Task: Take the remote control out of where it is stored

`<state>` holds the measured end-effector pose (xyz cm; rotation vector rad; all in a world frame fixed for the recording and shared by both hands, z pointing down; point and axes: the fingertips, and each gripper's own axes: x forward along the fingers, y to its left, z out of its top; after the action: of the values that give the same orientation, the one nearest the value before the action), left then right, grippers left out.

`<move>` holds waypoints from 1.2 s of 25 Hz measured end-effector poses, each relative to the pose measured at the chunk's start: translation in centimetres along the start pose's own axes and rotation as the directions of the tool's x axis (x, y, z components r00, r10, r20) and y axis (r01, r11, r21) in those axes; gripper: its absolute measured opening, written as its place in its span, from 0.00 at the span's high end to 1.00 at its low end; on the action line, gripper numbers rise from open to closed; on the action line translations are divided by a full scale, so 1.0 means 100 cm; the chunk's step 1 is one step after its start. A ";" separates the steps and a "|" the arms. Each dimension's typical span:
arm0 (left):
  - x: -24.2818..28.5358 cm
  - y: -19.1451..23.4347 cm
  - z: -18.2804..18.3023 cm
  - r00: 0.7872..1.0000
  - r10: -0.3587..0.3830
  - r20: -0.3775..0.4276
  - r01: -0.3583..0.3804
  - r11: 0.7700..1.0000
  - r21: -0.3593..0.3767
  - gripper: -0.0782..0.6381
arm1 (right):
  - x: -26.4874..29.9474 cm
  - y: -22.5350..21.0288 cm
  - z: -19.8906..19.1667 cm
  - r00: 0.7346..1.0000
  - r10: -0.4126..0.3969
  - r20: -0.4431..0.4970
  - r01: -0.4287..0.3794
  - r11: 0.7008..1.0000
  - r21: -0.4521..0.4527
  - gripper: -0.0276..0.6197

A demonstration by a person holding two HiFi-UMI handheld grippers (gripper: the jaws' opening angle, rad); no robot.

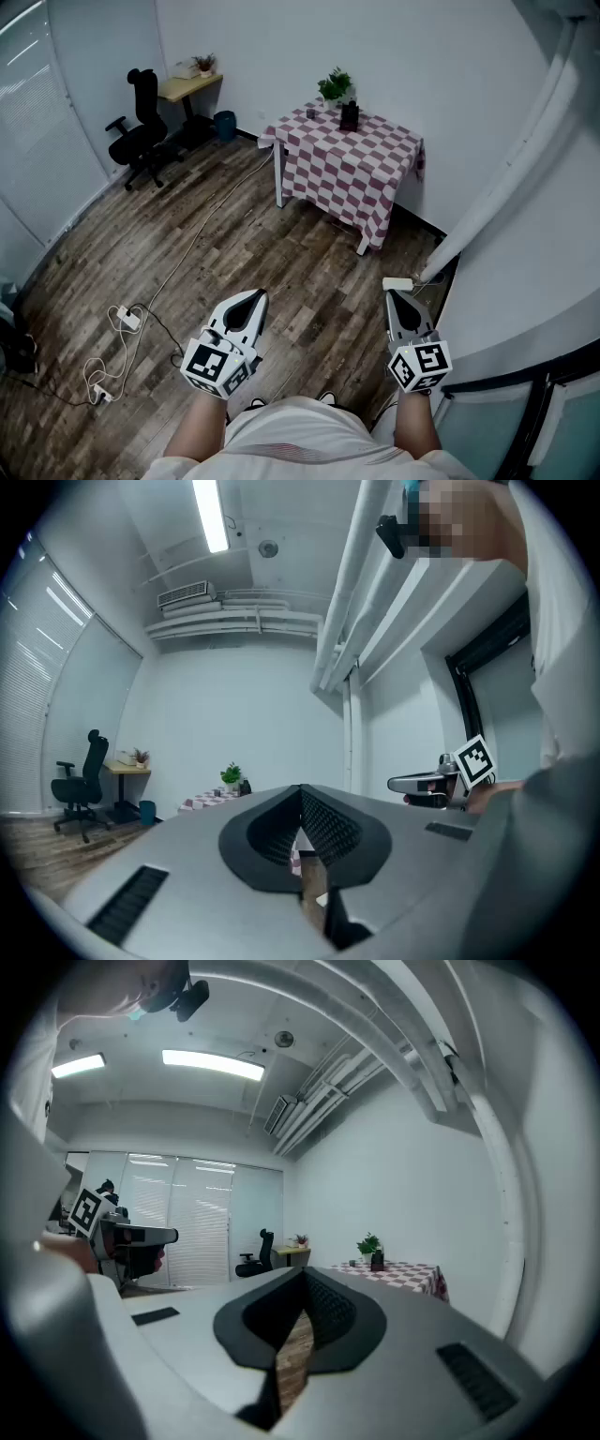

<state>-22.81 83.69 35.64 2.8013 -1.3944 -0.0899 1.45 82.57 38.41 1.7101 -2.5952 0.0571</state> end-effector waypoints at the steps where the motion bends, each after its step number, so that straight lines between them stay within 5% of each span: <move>1: 0.000 0.000 0.000 1.000 -0.001 -0.001 0.001 1.000 0.000 0.88 | 0.000 0.000 0.000 1.000 -0.001 0.000 0.001 1.000 0.001 0.94; 16: 0.018 -0.008 0.001 1.000 -0.008 -0.018 0.008 1.000 -0.003 0.88 | 0.004 -0.010 0.000 0.998 0.042 0.051 -0.044 0.997 0.056 0.94; 30: 0.084 -0.044 -0.029 0.997 0.069 -0.041 -0.070 0.997 -0.041 0.88 | 0.016 -0.084 -0.032 0.987 0.158 -0.026 -0.156 0.986 0.055 0.94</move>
<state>-14.10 79.65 37.96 2.7020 -1.4614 -0.0626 8.55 77.99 41.74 1.5036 -2.7242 0.1556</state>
